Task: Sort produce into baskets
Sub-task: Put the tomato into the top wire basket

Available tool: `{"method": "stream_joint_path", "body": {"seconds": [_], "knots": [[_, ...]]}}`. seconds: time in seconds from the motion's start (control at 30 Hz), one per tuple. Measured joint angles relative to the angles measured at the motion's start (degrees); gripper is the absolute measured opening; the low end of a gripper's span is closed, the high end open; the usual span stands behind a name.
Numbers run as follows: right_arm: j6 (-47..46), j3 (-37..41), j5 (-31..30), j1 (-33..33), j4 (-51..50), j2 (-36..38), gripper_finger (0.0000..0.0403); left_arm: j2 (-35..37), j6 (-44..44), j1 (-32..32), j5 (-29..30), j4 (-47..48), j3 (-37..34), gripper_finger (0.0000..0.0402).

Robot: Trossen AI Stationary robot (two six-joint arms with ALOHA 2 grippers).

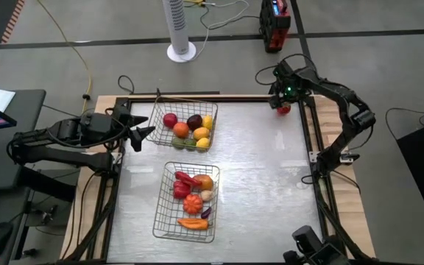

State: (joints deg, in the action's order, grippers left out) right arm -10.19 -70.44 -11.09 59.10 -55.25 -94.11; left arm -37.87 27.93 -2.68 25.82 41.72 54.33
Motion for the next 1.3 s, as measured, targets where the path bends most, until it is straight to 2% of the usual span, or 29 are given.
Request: {"method": "stream_joint_path", "body": {"seconds": [0.33, 0.53, 0.8, 1.07, 1.3], "knots": [[0.05, 5.55, 1.96, 1.89, 6.32, -0.02, 0.0400, 0.00, 1.73, 0.00, 0.02, 0.02, 0.00, 0.0249], [-0.26, 6.24, 2.02, 1.41, 8.15, -0.14, 0.0395, 0.00, 1.83, 0.00, 0.02, 0.02, 0.00, 0.0249], [-0.01, 6.24, 2.11, 1.28, 9.68, -4.88, 0.0393, 0.00, 3.23, 0.00, -1.87, 0.08, 0.00, 0.0249], [2.20, 6.24, 2.47, -1.10, 12.22, -7.51, 0.0385, 0.00, 5.91, 0.00, -2.62, 3.12, 0.02, 0.0249], [6.60, 5.19, 6.53, -4.08, 10.47, -7.76, 0.0365, 0.00, 5.85, 0.00, -2.60, 3.38, 0.02, 0.0249]]}}
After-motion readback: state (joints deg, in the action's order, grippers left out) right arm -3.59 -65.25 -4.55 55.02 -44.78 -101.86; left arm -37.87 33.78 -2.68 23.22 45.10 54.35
